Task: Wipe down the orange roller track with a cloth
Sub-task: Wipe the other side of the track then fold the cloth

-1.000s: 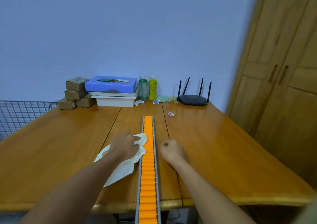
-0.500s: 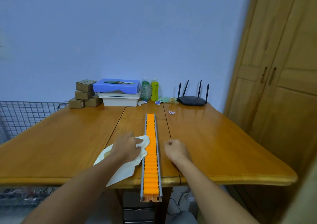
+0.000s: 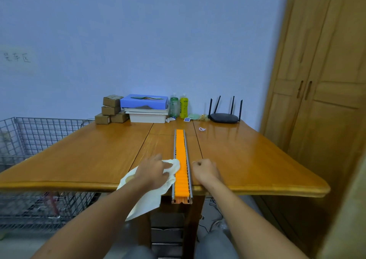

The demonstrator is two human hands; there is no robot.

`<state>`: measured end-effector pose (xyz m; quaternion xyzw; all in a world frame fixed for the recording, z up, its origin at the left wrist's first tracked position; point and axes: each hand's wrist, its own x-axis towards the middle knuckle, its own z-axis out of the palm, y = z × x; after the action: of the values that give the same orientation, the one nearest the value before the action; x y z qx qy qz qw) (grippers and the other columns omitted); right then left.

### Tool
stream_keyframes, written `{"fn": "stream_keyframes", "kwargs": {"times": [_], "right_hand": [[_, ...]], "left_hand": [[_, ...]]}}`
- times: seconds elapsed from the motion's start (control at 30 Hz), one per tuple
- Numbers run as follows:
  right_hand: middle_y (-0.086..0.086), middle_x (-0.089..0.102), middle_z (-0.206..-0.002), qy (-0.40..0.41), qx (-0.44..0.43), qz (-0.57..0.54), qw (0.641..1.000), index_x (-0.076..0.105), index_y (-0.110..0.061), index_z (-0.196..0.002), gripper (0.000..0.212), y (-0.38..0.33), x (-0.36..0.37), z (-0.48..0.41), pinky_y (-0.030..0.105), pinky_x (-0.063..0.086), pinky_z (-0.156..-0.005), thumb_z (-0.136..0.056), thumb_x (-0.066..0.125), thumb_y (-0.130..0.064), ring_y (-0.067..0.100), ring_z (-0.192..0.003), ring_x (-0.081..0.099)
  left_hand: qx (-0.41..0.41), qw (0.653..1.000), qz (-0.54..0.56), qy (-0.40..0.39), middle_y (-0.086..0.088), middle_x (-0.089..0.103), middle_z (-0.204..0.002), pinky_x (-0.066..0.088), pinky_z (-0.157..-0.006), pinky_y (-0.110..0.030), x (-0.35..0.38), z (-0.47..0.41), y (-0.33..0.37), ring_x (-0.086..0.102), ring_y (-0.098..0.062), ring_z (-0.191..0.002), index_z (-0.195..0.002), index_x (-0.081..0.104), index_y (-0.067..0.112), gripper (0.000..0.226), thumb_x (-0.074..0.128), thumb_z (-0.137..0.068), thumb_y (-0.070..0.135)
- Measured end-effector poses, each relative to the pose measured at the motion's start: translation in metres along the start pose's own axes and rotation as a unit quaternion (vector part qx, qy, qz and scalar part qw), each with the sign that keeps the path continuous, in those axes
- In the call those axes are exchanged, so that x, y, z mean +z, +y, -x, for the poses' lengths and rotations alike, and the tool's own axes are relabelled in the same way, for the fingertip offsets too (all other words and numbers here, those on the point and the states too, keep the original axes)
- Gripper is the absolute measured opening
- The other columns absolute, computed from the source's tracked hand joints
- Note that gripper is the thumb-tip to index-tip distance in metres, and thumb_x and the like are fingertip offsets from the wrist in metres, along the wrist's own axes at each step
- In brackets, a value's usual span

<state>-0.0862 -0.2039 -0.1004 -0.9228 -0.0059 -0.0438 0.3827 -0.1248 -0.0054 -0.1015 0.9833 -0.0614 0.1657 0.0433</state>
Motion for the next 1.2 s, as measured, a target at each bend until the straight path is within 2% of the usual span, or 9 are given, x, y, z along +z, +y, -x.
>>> {"fn": "stream_keyframes", "kwargs": {"times": [0.13,0.27,0.47,0.6,0.77,0.93,1.07,1.13,1.2], "right_hand": [[0.0,0.069,-0.082,0.011,0.005,0.002,1.0,0.071,-0.023,-0.097,0.033,-0.001,-0.005,0.016,0.026,0.043,-0.058,-0.101,0.044,-0.041,0.016,-0.068,0.059],[0.001,0.069,-0.084,0.02,-0.001,0.005,1.0,0.07,-0.024,-0.097,0.029,-0.003,-0.015,0.033,0.026,0.042,-0.057,-0.102,0.046,-0.039,0.017,-0.069,0.06],[0.0,0.064,-0.079,0.036,-0.011,0.016,0.999,0.064,-0.021,-0.08,0.032,-0.004,-0.031,0.049,0.027,0.039,-0.056,-0.1,0.045,-0.038,0.02,-0.07,0.057],[0.0,0.068,-0.086,0.044,-0.012,0.019,0.999,0.067,-0.024,-0.09,0.03,-0.004,-0.036,0.064,0.027,0.041,-0.059,-0.099,0.045,-0.041,0.021,-0.075,0.061],[0.002,0.069,-0.094,0.051,-0.018,0.021,0.998,0.07,-0.02,-0.103,0.034,-0.006,-0.043,0.078,0.028,0.041,-0.061,-0.1,0.044,-0.041,0.022,-0.085,0.064],[0.003,0.064,-0.083,0.062,-0.03,0.022,0.997,0.062,-0.02,-0.083,0.031,-0.009,-0.052,0.086,0.028,0.041,-0.06,-0.1,0.042,-0.038,0.024,-0.078,0.061],[0.003,0.062,-0.079,0.063,-0.031,0.026,0.997,0.06,-0.021,-0.078,0.033,-0.009,-0.058,0.087,0.027,0.04,-0.059,-0.1,0.042,-0.038,0.024,-0.076,0.06],[0.002,0.061,-0.078,0.063,-0.034,0.026,0.997,0.059,-0.022,-0.078,0.033,-0.009,-0.059,0.086,0.027,0.039,-0.058,-0.1,0.042,-0.038,0.024,-0.075,0.059],[0.003,0.064,-0.081,0.064,-0.035,0.028,0.997,0.064,-0.02,-0.082,0.033,-0.01,-0.059,0.086,0.028,0.04,-0.059,-0.1,0.043,-0.039,0.024,-0.077,0.061]], "left_hand": [[0.007,1.0,-0.005,-0.01,-0.001,0.055,-0.114,0.035,-0.074,-0.023,-0.01,0.018,0.009,0.045,-0.012,-0.092,-0.143,0.056,0.037,0.043,0.052,-0.101,0.042],[0.009,1.0,0.004,-0.015,0.004,0.045,-0.099,0.029,-0.061,-0.023,-0.022,0.032,0.017,0.047,-0.013,-0.087,-0.141,0.06,0.03,0.043,0.056,-0.1,0.041],[0.022,0.999,0.008,-0.032,0.004,0.043,-0.099,0.033,-0.067,-0.026,-0.035,0.056,0.024,0.046,-0.014,-0.089,-0.144,0.058,0.028,0.046,0.057,-0.099,0.037],[0.035,0.998,0.006,-0.057,0.002,0.046,-0.101,0.03,-0.064,-0.026,-0.047,0.072,0.028,0.045,-0.016,-0.091,-0.146,0.057,0.026,0.047,0.056,-0.1,0.035],[0.042,0.994,0.023,-0.097,-0.004,0.057,-0.115,0.033,-0.071,-0.027,-0.063,0.086,0.032,0.046,-0.015,-0.092,-0.145,0.058,0.021,0.046,0.057,-0.1,0.031],[0.049,0.992,0.018,-0.116,0.003,0.048,-0.102,0.036,-0.069,-0.028,-0.073,0.094,0.037,0.048,-0.017,-0.089,-0.143,0.059,0.019,0.046,0.058,-0.099,0.031],[0.055,0.989,0.036,-0.129,0.0,0.057,-0.093,0.041,-0.066,-0.028,-0.079,0.096,0.035,0.051,-0.015,-0.078,-0.13,0.07,0.015,0.038,0.059,-0.095,0.027],[0.045,0.987,0.053,-0.143,-0.01,0.069,-0.1,0.043,-0.066,-0.029,-0.082,0.093,0.031,0.05,-0.013,-0.073,-0.122,0.074,0.009,0.033,0.06,-0.095,0.023],[0.04,0.987,0.057,-0.141,-0.014,0.073,-0.111,0.044,-0.068,-0.029,-0.087,0.091,0.031,0.051,-0.013,-0.073,-0.119,0.074,0.009,0.031,0.06,-0.095,0.022]]}}
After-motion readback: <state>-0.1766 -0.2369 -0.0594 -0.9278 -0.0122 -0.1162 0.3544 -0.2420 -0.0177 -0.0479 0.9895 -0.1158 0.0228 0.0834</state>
